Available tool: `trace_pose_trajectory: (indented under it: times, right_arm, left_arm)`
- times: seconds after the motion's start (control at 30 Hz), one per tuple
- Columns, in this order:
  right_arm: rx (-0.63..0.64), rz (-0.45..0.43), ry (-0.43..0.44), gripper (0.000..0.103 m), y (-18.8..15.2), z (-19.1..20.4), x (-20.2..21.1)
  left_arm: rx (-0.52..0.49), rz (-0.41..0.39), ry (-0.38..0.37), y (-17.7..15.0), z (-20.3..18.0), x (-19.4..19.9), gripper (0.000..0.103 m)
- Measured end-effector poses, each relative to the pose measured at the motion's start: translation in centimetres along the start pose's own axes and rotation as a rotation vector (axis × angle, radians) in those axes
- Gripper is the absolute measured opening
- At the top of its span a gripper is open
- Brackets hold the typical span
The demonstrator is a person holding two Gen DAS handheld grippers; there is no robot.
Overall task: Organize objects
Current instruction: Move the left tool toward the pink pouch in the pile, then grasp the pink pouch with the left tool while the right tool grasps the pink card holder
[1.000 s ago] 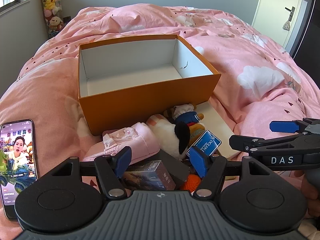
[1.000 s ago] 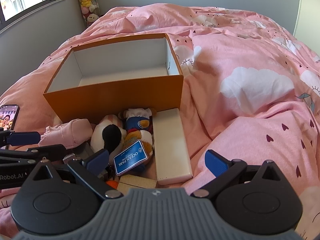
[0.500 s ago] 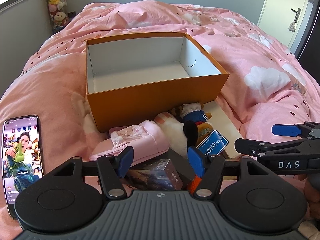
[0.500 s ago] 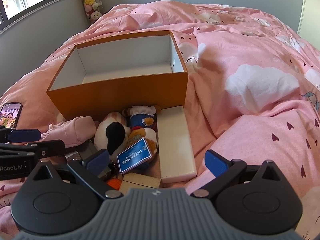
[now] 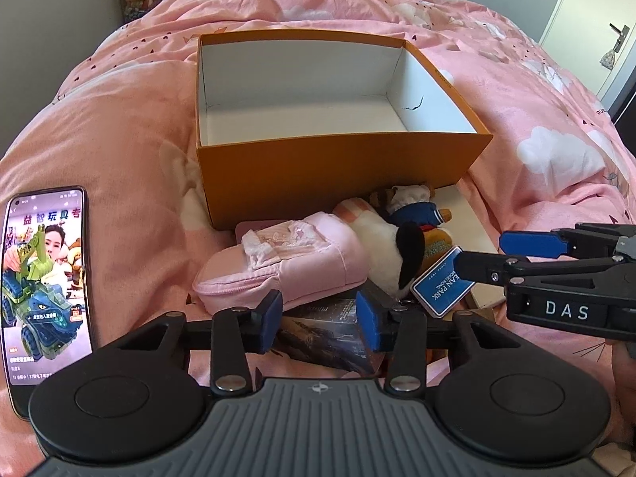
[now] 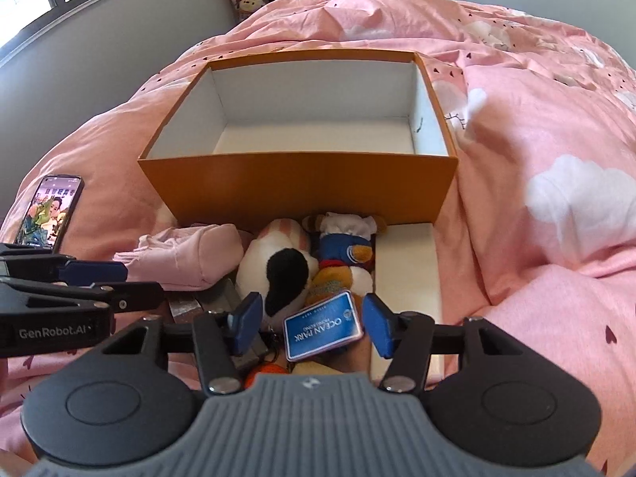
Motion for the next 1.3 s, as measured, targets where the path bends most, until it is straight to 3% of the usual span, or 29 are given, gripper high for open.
trace_pose_trajectory:
  times: [0.43,0.73,0.83,1.0,1.23,1.3]
  right_arm:
    - [0.069,0.009,0.131,0.051,4.9,2.9,-4.1]
    - [0.015,0.080,0.201,0.036,5.2,3.0,-7.6]
    - [-0.002,0.101,0.230,0.029,4.9,2.9,-7.9]
    - [-0.068,0.148,0.283,0.025,4.2,2.1,-8.9]
    - [-0.131,0.155,0.293,0.024,3.6,1.1,-9.2]
    - [-0.155,0.154,0.290,0.024,3.4,0.6,-9.1]
  left_arm:
    - [0.102,0.122,0.004,-0.3,2.3,-2.5,0.033]
    - [0.152,0.135,0.033,-0.1,3.3,-3.2,0.025]
    - [0.179,0.121,0.071,0.1,4.2,-3.1,0.026]
    - [0.223,0.122,0.060,0.3,4.7,-2.9,0.026]
    - [0.366,0.135,-0.056,1.0,5.5,-2.8,0.031]
    - [0.392,0.144,-0.077,1.2,5.4,-2.8,0.042]
Point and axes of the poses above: each gripper's, at about its wrist camera, not at the fingertips, and x roughly against the way its jaws point, z to its left, y to its top, the point moved 2 cm from there along -x, roughly the way its jaws point, and after that the axes turned 12 degrees about y, right-handed, at the moved point
